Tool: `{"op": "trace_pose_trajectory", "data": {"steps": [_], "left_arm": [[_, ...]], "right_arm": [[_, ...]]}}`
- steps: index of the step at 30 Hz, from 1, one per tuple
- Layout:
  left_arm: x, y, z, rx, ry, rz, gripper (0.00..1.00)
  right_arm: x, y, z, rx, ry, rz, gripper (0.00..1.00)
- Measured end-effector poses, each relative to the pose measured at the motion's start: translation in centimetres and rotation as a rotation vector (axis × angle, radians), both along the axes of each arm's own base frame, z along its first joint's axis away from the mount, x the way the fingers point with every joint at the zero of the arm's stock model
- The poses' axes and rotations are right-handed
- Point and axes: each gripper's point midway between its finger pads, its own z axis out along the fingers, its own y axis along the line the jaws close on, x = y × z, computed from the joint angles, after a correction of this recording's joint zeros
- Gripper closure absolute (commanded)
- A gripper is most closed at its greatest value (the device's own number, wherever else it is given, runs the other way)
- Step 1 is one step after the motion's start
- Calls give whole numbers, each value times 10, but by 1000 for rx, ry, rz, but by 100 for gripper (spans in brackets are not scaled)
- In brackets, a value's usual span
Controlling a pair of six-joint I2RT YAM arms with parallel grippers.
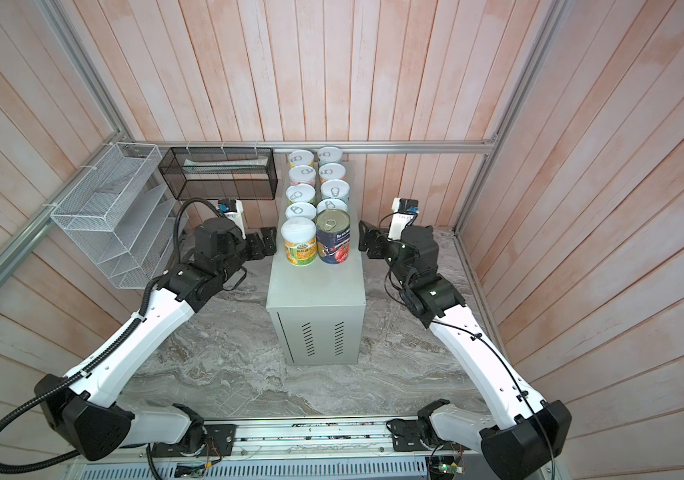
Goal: Place and organize the canned foods onto the counter
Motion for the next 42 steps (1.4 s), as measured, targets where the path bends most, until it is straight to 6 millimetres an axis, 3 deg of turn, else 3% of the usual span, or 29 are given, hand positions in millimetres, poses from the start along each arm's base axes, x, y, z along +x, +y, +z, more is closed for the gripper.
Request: {"op": "trace_pose_trajectory", "data": {"steps": [3,7,10,13,17,21,25,29,34,39,42], "left_arm": [[-13,33,-6,13,-10,60,0],[-37,42,-18,7,-74,52,0],[-44,45,-45,36,-118,41,0],[-45,50,-94,106,-132,48,0],[-48,63,-157,217,-108,86,0],[-42,83,-181,297,-140,157,0],[-34,122,-209,330,-108,260,0],[-31,132,-198,311,-175,266,0],[-26,140,-191,324,-184,249,0],[-39,152,-219,336,-145,244,0],[-38,157,-226,321,-152,241,0]], "right_arm": [[-3,-32,3,10,-7,-61,2],[-6,-65,-10,20,9,-112,2],[-5,-81,-47,18,76,-144,2],[-7,-84,-92,-3,158,-155,2],[-6,-98,-136,-69,219,-229,2],[0,-112,-177,-172,245,-295,2],[3,-124,-219,-261,284,-349,2],[11,-135,-237,-328,261,-406,2],[6,-156,-259,-399,222,-473,2],[-8,-197,-284,-378,207,-568,2],[-8,-200,-297,-366,207,-557,2]]}}
